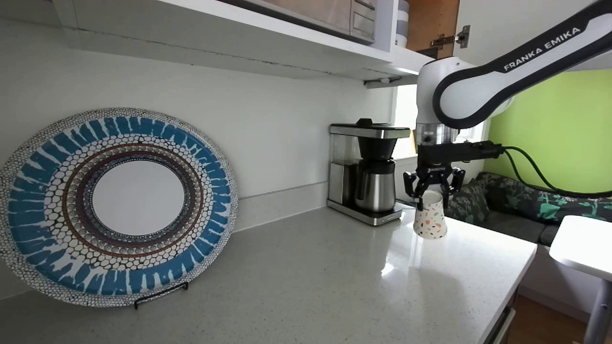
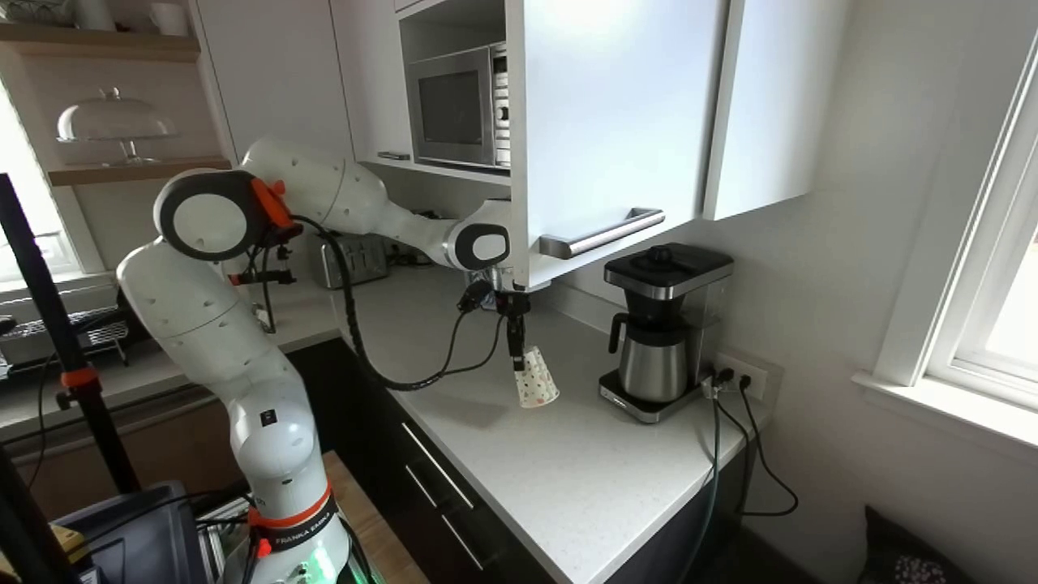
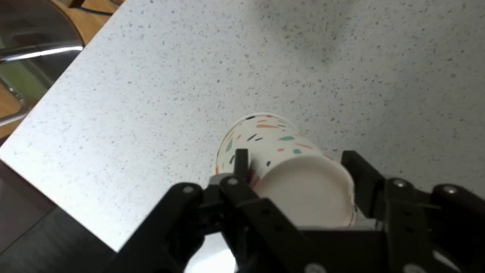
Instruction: Place the coffee cup upright then put it in the open upper cabinet.
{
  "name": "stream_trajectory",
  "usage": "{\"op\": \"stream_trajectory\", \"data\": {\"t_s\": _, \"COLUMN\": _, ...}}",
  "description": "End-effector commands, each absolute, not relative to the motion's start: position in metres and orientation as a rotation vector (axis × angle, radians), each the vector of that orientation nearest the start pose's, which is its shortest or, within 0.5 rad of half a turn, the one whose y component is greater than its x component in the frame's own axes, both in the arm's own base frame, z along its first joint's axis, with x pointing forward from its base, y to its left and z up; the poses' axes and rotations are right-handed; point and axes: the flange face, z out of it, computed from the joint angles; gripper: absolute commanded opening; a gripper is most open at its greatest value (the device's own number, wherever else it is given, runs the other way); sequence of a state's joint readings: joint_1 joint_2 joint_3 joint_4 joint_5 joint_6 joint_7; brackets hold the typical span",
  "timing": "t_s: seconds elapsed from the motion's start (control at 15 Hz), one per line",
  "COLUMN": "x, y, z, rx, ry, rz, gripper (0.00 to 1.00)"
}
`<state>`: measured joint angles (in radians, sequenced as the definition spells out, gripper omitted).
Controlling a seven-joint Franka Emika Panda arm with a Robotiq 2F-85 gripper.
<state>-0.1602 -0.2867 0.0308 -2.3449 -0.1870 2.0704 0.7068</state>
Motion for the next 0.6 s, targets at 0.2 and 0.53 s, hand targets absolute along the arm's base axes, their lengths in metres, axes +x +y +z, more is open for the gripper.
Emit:
{"op": "stream_trajectory", "data": {"t_s": 0.2, "x": 0.444, "y": -0.008, "z": 0.426, "rx": -3.268, "ry": 1.266, "rz": -0.271, "gripper": 0.38}}
{"op": "stream_trajectory", "data": {"t_s": 0.53, "x": 0.437, "y": 0.012, "z": 0.398, "rx": -3.327, "ry": 1.223, "rz": -0.313, "gripper": 0.38}}
